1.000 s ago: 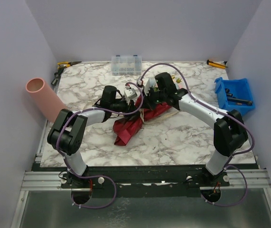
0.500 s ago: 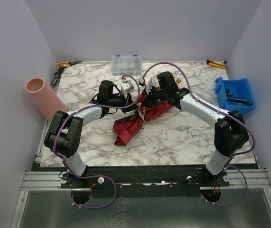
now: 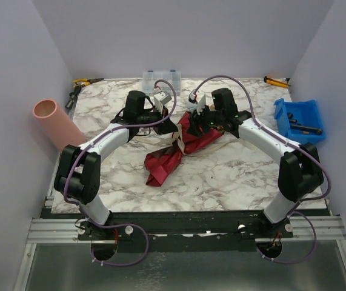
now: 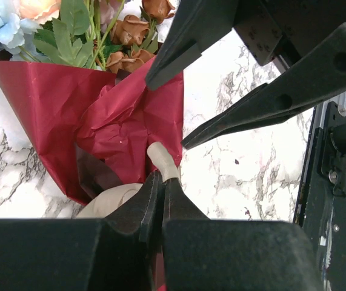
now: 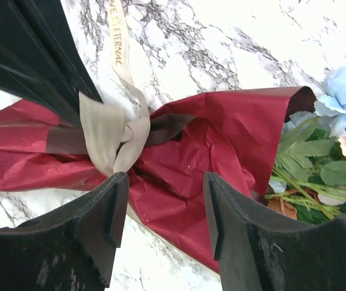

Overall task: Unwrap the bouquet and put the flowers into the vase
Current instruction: Untie the ribbon from the wrapping paper.

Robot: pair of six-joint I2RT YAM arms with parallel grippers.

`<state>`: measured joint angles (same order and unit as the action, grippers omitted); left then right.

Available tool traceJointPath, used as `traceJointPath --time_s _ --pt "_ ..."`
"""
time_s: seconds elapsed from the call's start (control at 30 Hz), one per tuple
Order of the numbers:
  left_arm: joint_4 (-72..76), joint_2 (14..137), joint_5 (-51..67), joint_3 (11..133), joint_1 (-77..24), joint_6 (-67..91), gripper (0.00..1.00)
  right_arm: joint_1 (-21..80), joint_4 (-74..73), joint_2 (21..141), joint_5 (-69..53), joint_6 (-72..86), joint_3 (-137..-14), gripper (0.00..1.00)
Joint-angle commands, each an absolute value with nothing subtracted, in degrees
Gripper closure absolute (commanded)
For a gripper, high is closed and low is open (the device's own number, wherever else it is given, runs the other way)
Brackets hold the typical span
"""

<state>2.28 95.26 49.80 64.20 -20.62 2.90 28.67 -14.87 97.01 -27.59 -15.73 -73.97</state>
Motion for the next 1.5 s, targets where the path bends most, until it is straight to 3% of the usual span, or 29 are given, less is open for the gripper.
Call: traceJointPath --time_s 0.0,0.17,0.33,0.6,1.13,1.27,1.47 --pt "-2.7 92.4 47.6 66.4 -20.7 5.0 1.00 28.1 -12.1 92.7 -31.7 -14.3 -71.9 0.42" --pt "-2.9 93.3 45.7 67.6 -20.7 11.1 1.00 28.1 -10.2 91.5 -38.0 -11.6 -70.4 0.59" --pt "-2.9 95.6 46.9 69.2 -20.7 16.1 1.00 28.2 -7.8 92.7 -47.5 -8.0 -69.0 0.64" --pt "-3.1 98.3 43.6 71.1 -20.7 23.1 1.00 28.9 -5.1 92.8 -51.4 -5.6 -67.2 0.68" --pt "-4.4 100.5 46.7 71.9 -20.0 27.9 1.00 30.9 -4.5 101.2 -37.5 -5.3 -68.1 0.66" --pt "-4.4 100.8 47.6 72.0 -19.9 28.3 1.00 30.9 -4.2 102.1 -36.2 -4.8 -68.3 0.54" --pt "-4.2 101.9 49.9 72.1 -19.9 29.0 1.00 31.3 -2.4 102.7 -35.9 -4.0 -67.8 0.45"
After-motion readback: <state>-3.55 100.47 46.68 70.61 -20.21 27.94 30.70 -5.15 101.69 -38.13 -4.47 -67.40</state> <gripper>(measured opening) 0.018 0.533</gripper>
